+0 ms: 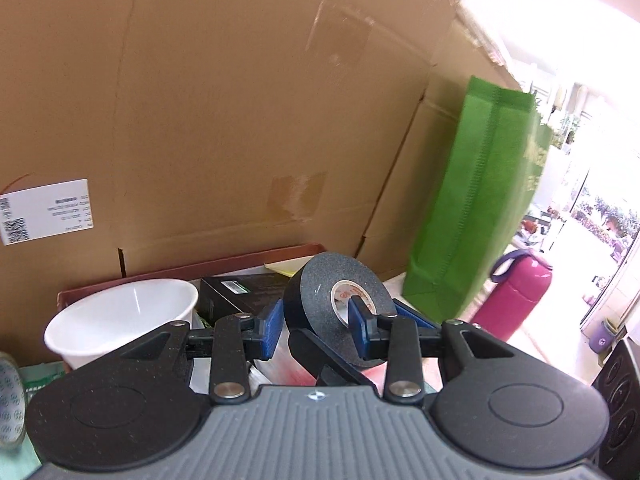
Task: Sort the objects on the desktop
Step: 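Carry the black tape roll with the left tool into the brown box, then open the left tool to release the tape roll and withdraw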
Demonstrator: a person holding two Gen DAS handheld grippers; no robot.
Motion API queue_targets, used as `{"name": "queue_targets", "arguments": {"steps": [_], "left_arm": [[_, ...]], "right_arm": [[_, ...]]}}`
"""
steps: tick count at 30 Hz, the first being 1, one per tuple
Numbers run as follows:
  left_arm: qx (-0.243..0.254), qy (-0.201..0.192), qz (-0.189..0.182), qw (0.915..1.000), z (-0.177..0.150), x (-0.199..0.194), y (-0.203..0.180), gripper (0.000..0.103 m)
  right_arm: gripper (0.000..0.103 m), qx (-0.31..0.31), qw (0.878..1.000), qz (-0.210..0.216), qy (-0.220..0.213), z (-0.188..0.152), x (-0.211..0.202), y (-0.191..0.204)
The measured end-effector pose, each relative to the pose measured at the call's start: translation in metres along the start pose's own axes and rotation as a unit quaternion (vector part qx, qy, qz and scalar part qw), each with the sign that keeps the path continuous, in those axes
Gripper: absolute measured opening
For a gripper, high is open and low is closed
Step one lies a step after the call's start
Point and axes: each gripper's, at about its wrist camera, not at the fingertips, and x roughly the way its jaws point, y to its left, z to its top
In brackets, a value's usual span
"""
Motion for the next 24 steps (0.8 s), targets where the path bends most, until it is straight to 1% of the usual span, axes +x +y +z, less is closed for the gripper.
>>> {"name": "queue_targets", "arguments": {"steps": [3, 4, 5, 6, 7, 8, 9, 10, 11, 14, 18, 20, 24], "left_arm": [[-0.004, 0.000, 0.015, 0.9999, 0.004, 0.015, 0.007, 0.036], [-0.008, -0.001, 0.022, 0.9997, 0.005, 0.018, 0.010, 0.039], [-0.012, -0.003, 0.024, 0.9996, 0.006, 0.020, 0.012, 0.052], [-0.018, -0.004, 0.025, 0.9995, 0.007, 0.020, 0.013, 0.071], [-0.023, -0.010, 0.024, 0.9994, 0.006, 0.016, 0.015, 0.079], [-0.022, -0.022, 0.019, 0.9993, 0.004, 0.012, 0.016, 0.084], [-0.014, -0.035, 0.009, 0.9993, 0.002, 0.007, 0.017, 0.086], [-0.003, -0.043, 0.003, 0.9991, 0.001, 0.003, 0.017, 0.087], [0.004, -0.046, 0.003, 0.9989, 0.000, 0.001, 0.016, 0.089], [0.014, -0.046, 0.005, 0.9988, -0.004, -0.004, 0.012, 0.089], [0.023, -0.045, 0.003, 0.9987, -0.013, -0.008, 0.008, 0.092], [0.028, -0.041, 0.006, 0.9987, -0.016, -0.009, 0.007, 0.092], [0.037, -0.038, 0.018, 0.9984, -0.022, -0.014, 0.001, 0.093]], "right_arm": [[0.075, -0.008, 1.000, 0.001, 0.013, 0.000, 0.019, -0.004], [0.075, -0.007, 1.000, 0.003, 0.018, 0.000, 0.027, -0.006], [0.075, -0.008, 1.000, 0.006, 0.023, 0.000, 0.032, -0.006], [0.075, -0.008, 0.999, 0.010, 0.033, 0.000, 0.040, -0.007], [0.076, -0.008, 0.998, 0.008, 0.054, 0.001, 0.047, -0.008], [0.078, -0.008, 0.998, 0.001, 0.062, 0.000, 0.050, -0.009], [0.080, -0.009, 0.999, -0.004, 0.052, -0.002, 0.047, -0.010], [0.086, -0.010, 0.999, -0.007, 0.041, -0.005, 0.042, -0.011], [0.087, -0.010, 0.999, -0.014, 0.034, -0.007, 0.037, -0.012], [0.087, 0.001, 0.999, -0.025, 0.029, -0.014, 0.027, -0.015], [0.089, 0.014, 0.999, -0.024, 0.037, -0.023, 0.014, -0.008], [0.093, 0.011, 0.999, -0.022, 0.042, -0.027, 0.009, -0.004], [0.094, 0.002, 0.998, -0.029, 0.049, -0.023, 0.007, 0.003]]}}
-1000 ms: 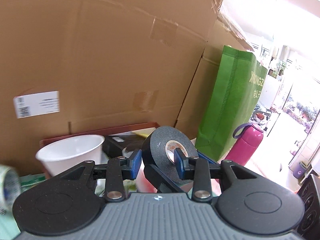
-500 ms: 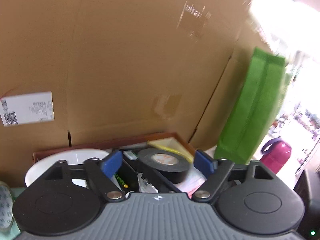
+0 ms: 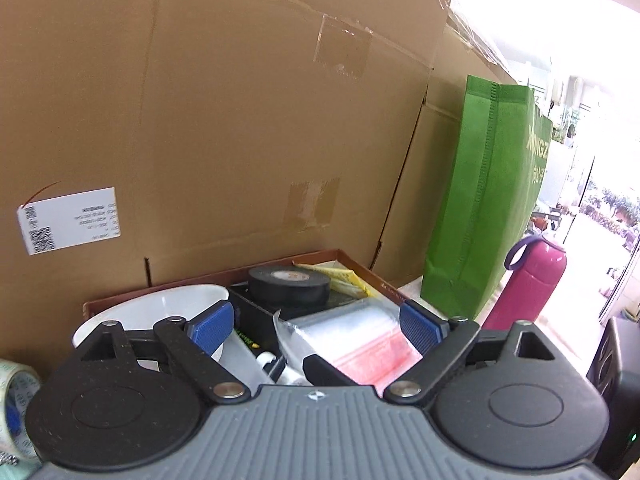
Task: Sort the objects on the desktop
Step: 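Open the left tool to release the tape roll and withdraw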
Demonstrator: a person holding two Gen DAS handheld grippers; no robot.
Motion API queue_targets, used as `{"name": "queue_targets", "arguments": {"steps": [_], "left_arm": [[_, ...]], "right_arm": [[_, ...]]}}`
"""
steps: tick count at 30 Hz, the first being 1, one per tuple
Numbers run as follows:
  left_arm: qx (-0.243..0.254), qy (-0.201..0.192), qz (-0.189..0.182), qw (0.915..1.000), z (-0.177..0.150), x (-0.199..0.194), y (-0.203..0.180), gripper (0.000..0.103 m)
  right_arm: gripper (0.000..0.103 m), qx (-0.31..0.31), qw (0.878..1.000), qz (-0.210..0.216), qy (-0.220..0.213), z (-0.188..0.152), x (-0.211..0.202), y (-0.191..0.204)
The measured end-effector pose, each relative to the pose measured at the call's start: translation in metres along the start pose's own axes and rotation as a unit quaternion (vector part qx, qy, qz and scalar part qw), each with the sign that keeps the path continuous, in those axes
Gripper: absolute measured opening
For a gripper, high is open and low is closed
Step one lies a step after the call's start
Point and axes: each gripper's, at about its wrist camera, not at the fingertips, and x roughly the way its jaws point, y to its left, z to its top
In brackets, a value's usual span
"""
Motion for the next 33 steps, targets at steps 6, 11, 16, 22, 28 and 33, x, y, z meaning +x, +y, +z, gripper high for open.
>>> {"name": "queue_targets", "arguments": {"steps": [6, 11, 16, 22, 28, 33], "left_arm": [[0.007, -0.005, 0.013, 0.9999, -0.010, -0.017, -0.002, 0.095], [0.017, 0.000, 0.027, 0.9995, -0.015, -0.031, -0.010, 0.095], [0.016, 0.024, 0.055, 0.9981, -0.024, -0.048, -0.018, 0.096], [0.018, 0.031, 0.084, 0.9958, -0.043, -0.068, -0.020, 0.096], [-0.007, 0.039, 0.095, 0.9947, -0.068, -0.090, -0.010, 0.096], [-0.028, 0.054, 0.112, 0.9919, -0.089, -0.104, 0.001, 0.096]], "right_arm": [[0.095, 0.006, 1.000, -0.006, 0.011, 0.006, 0.000, 0.000], [0.096, 0.007, 1.000, -0.017, 0.021, 0.003, -0.011, 0.002], [0.097, 0.015, 0.999, -0.020, 0.036, 0.000, -0.023, 0.005], [0.101, 0.003, 0.998, -0.032, 0.051, -0.007, -0.040, 0.017], [0.101, -0.003, 0.996, -0.025, 0.086, -0.018, -0.050, 0.035], [0.101, -0.012, 0.994, -0.018, 0.107, -0.029, -0.057, 0.053]]}}
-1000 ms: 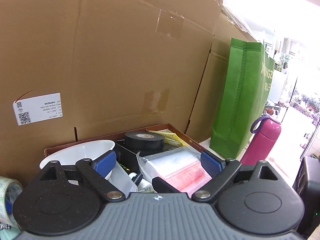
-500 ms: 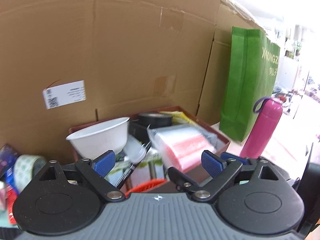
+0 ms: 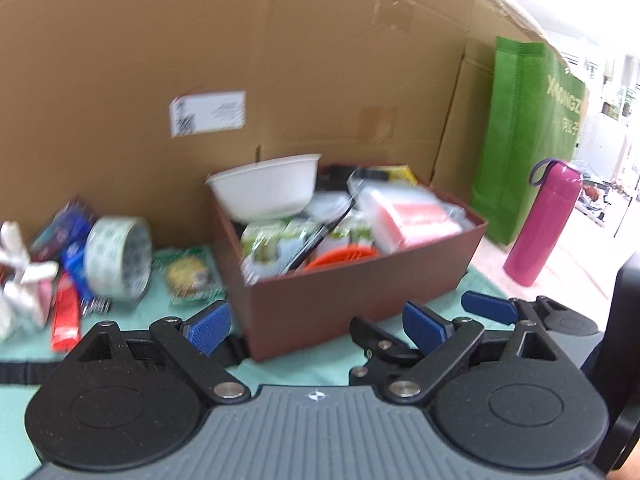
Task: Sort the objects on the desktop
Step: 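Open the left tool to release the tape roll and withdraw, then move both tools back toward the remaining objects on the cloth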
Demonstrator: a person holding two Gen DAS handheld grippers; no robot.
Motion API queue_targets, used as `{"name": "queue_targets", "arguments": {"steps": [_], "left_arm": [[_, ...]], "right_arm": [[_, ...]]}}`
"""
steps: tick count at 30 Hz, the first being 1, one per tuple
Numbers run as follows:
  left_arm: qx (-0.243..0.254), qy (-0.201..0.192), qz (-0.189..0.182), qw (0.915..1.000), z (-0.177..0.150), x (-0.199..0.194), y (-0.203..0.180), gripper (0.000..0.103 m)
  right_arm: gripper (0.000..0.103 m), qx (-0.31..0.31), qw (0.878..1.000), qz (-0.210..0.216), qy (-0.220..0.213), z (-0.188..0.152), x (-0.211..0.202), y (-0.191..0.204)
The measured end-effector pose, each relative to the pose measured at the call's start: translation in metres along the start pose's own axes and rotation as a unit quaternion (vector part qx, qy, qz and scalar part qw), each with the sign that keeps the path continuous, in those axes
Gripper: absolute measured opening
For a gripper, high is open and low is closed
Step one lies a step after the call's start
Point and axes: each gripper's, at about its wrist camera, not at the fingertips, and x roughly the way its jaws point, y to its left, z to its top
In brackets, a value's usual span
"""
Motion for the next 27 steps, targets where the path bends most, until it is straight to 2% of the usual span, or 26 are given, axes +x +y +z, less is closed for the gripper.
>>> {"name": "queue_targets", "arguments": {"steps": [5, 14, 20, 27], "left_arm": [[-0.036, 0.013, 0.010, 0.9992, -0.014, -0.009, 0.017, 0.096], [-0.061, 0.018, 0.030, 0.9975, -0.038, -0.025, 0.041, 0.096], [-0.093, 0.021, 0.027, 0.9951, -0.061, -0.035, 0.069, 0.096], [-0.132, 0.013, 0.061, 0.9893, -0.069, -0.045, 0.113, 0.096]], "right_arm": [[0.101, -0.015, 1.000, 0.010, 0.018, -0.010, -0.001, 0.019], [0.101, -0.036, 0.998, 0.036, 0.037, -0.024, -0.002, 0.053], [0.101, -0.088, 0.991, 0.090, 0.050, -0.039, 0.000, 0.082], [0.101, -0.117, 0.983, 0.130, 0.050, -0.044, 0.001, 0.112]]}}
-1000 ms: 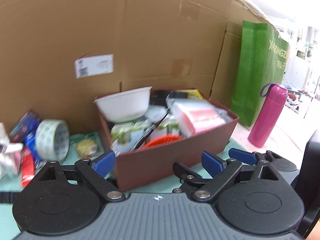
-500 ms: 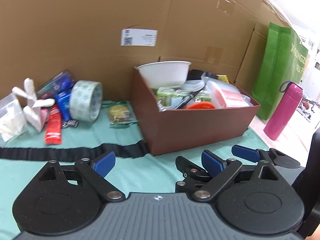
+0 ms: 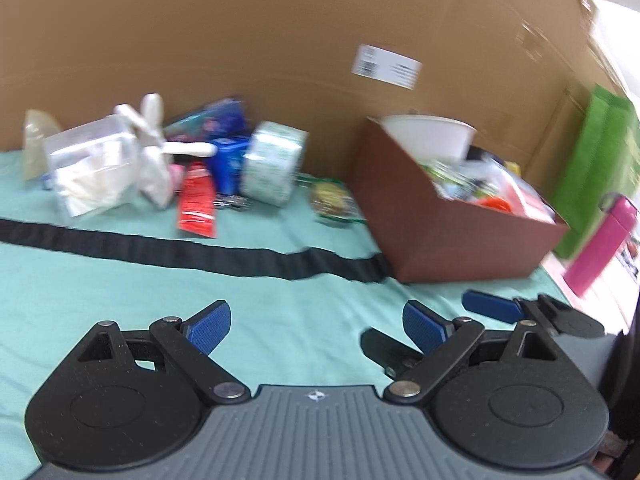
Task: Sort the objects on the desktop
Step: 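Move both tools back toward the remaining objects on the cloth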
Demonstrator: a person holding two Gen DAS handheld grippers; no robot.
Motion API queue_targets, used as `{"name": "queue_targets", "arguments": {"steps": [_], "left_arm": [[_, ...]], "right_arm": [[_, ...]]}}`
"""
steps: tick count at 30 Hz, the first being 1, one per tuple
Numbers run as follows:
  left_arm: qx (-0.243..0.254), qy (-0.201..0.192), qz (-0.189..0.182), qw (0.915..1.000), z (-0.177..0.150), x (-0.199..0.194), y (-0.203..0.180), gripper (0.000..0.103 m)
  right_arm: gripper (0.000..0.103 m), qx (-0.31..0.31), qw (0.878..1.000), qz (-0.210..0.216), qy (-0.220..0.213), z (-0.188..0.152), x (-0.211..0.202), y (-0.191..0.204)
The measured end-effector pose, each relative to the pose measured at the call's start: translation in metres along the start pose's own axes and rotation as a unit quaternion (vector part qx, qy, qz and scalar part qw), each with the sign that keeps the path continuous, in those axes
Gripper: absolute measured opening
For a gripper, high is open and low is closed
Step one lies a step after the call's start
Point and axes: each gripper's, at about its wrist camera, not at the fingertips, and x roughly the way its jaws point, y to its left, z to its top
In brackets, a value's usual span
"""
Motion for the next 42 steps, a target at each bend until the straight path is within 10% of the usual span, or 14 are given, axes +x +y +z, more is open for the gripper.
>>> {"name": "queue_targets", "arguments": {"steps": [11, 21, 25, 42], "left_arm": [[-0.037, -0.010, 0.022, 0.9990, 0.018, 0.021, 0.049, 0.093], [-0.064, 0.011, 0.034, 0.9974, 0.047, 0.071, 0.085, 0.062], [-0.064, 0.020, 0.027, 0.9974, 0.058, 0.083, 0.092, 0.053], [-0.043, 0.041, 0.014, 0.9981, 0.082, 0.110, 0.116, 0.034]], "right_arm": [[0.101, -0.012, 0.999, 0.046, 0.008, 0.011, 0.030, 0.030], [0.100, -0.011, 0.996, 0.089, 0.016, 0.024, 0.066, 0.052], [0.077, -0.005, 0.994, 0.104, 0.016, 0.034, 0.085, 0.059], [0.066, -0.054, 0.989, 0.138, 0.022, 0.068, 0.151, 0.088]]}}
